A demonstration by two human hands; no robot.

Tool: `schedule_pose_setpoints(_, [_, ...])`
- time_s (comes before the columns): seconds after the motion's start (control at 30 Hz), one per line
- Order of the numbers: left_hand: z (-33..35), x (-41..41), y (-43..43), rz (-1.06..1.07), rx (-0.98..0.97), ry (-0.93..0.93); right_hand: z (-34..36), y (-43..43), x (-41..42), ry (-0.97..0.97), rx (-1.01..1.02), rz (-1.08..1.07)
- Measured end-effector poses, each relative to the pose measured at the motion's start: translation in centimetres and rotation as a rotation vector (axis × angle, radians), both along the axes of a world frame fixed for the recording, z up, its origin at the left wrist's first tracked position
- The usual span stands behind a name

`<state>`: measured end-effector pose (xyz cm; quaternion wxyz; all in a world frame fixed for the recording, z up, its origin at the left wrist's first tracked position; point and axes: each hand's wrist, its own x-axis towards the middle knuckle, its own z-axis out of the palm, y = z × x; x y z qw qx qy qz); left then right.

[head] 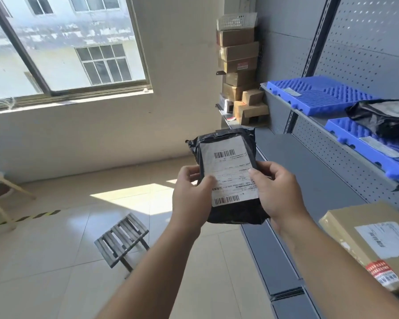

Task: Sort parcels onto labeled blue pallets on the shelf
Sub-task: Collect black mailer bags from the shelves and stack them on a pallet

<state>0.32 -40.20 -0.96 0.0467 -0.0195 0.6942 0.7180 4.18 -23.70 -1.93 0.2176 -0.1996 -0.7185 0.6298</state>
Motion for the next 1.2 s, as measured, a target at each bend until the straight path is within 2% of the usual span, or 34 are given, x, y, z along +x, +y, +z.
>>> schedule_pose_setpoints(0.2, [2.6, -9.6, 2.4, -0.174, 0.02, 0.014, 2.1, 1.6, -6.8, 0.074, 0.05, -0.179])
schedule_pose_setpoints(0.47, [4.6, -15.1, 11.5, -0.429, 0.065, 0.031, 4.5, 8.7, -8.4, 0.111, 0.131, -0.417])
schedule_pose_setpoints(0.93, [7.7, -15.1, 31.9, -0.795, -0.021, 0.273, 8.2, 23.2, -3.3, 0.132, 0.157, -0.78])
schedule_pose_setpoints(1.2, [8.9, -12.8, 41.4, -1.1, -0.067, 0.525, 9.1, 27.7, 0.7, 0.115, 0.139, -1.144])
